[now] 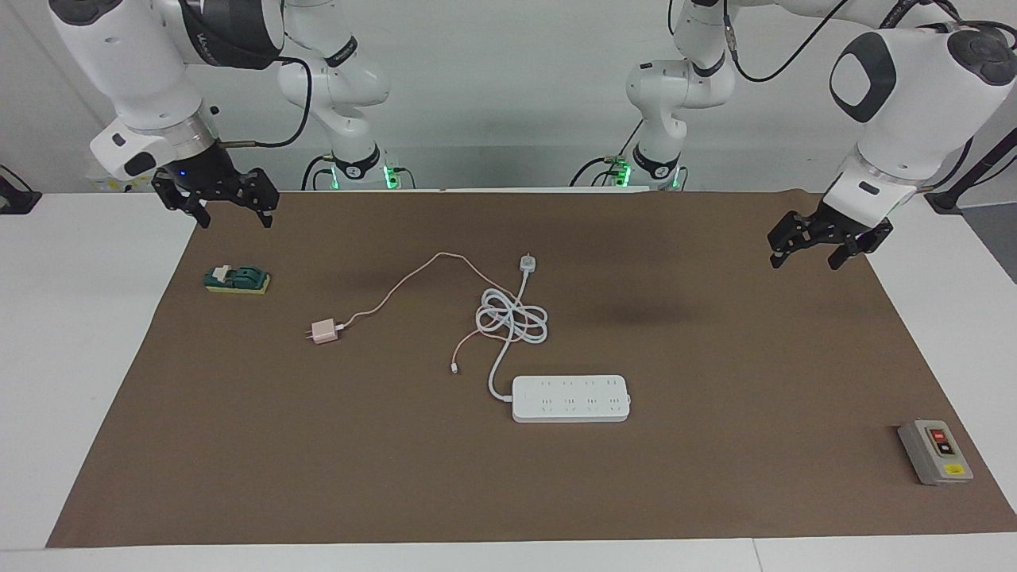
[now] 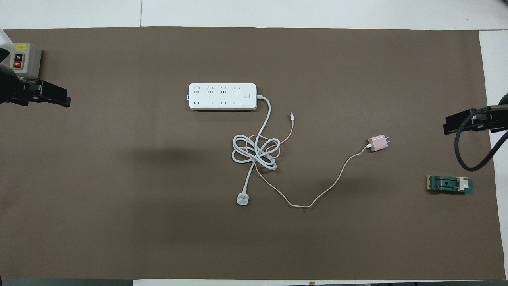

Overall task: Plug charger into power strip
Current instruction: 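Move the right gripper toward the pink charger while the left gripper advances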

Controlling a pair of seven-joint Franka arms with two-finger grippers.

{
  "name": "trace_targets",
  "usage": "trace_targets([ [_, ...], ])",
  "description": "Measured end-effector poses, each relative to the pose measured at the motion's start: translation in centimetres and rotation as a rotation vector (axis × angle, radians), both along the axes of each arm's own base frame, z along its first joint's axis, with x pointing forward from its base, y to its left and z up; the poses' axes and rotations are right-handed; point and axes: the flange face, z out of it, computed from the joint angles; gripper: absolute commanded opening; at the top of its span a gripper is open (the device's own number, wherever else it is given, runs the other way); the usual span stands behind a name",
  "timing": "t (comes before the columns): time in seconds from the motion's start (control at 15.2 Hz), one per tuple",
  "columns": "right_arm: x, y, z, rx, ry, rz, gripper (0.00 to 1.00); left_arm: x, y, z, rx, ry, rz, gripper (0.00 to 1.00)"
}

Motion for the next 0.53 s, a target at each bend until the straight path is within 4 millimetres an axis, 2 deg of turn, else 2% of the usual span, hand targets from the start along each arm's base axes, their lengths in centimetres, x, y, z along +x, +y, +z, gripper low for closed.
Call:
trace_targets([
  [0.13, 0.0, -0.1, 0.0, -0.006, 0.000, 0.000, 1.00, -0.2, -0.1, 0.4, -0.001, -0.001, -0.003, 1.00],
  [0.33, 0.0, -0.3, 0.1, -0.012, -0.003, -0.002, 1.00, -1.5, -0.4, 1.9, -0.002, 0.032, -0.009, 1.00],
  [0.53, -0.2, -0.7, 0.6, -0.012, -0.012, -0.009, 1.00, -2.3, -0.2, 2.5, -0.011, 0.053, -0.006, 1.00],
])
